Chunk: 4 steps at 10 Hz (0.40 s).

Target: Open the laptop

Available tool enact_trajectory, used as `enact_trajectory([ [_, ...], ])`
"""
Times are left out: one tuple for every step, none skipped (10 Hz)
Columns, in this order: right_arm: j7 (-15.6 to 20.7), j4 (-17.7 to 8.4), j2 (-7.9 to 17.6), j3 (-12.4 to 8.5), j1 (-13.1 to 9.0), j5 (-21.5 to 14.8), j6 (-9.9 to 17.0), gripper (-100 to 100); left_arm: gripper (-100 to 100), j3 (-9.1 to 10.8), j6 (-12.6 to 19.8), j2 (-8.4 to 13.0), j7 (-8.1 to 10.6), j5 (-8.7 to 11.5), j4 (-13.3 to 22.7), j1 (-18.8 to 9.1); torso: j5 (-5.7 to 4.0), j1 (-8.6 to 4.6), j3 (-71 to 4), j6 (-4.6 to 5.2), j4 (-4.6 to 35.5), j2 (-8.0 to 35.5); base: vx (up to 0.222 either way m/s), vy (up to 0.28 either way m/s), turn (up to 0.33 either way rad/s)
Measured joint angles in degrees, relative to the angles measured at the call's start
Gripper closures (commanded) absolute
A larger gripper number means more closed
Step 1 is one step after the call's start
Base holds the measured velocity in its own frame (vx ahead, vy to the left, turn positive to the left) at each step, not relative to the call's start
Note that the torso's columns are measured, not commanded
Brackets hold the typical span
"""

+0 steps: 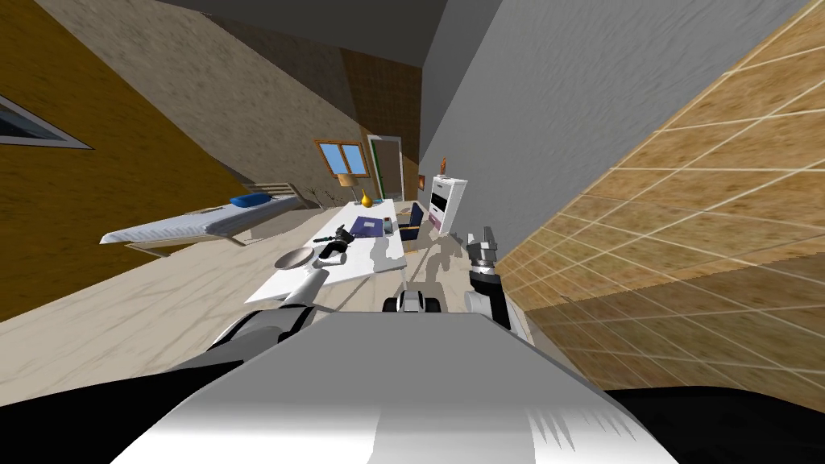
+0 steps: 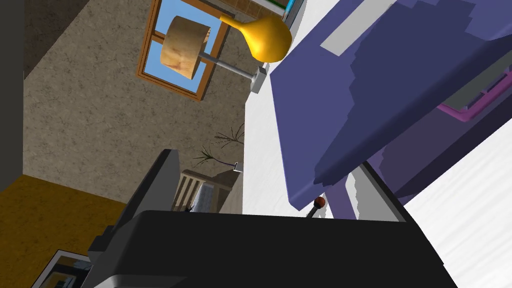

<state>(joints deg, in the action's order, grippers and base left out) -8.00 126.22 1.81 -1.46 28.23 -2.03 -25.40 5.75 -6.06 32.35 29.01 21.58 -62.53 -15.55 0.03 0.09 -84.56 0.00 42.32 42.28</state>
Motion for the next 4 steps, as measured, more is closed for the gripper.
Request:
enact_trajectory([
  [0.0, 0.0, 0.0, 0.0, 0.0, 0.0, 0.0, 0, 0, -0.03, 0.0, 0.0, 0.00, 0.0, 0.0, 0.0, -0.05, -0.07, 0.0, 0.00, 0.0, 0.0, 0.000, 0.000, 0.000],
  [0.0, 0.0, 0.0, 0.0, 0.0, 0.0, 0.0, 0, 0, -0.05, 0.1, -0.1, 0.00, 0.0, 0.1, 0.1, -0.08, -0.13, 0.0, 0.00, 0.0, 0.1, 0.000, 0.000, 0.000],
  [0.0, 0.0, 0.0, 0.0, 0.0, 0.0, 0.0, 0, 0, -0.08, 0.1, -0.1, -0.01, 0.0, 0.1, 0.1, -0.10, -0.17, 0.0, 0.00, 0.1, 0.1, 0.000, 0.000, 0.000],
  [0.0, 0.0, 0.0, 0.0, 0.0, 0.0, 0.0, 0, 0, -0.11, 0.2, -0.1, -0.01, 0.0, 0.2, 0.2, -0.11, -0.18, 0.1, 0.00, 0.1, 0.1, 0.000, 0.000, 0.000],
])
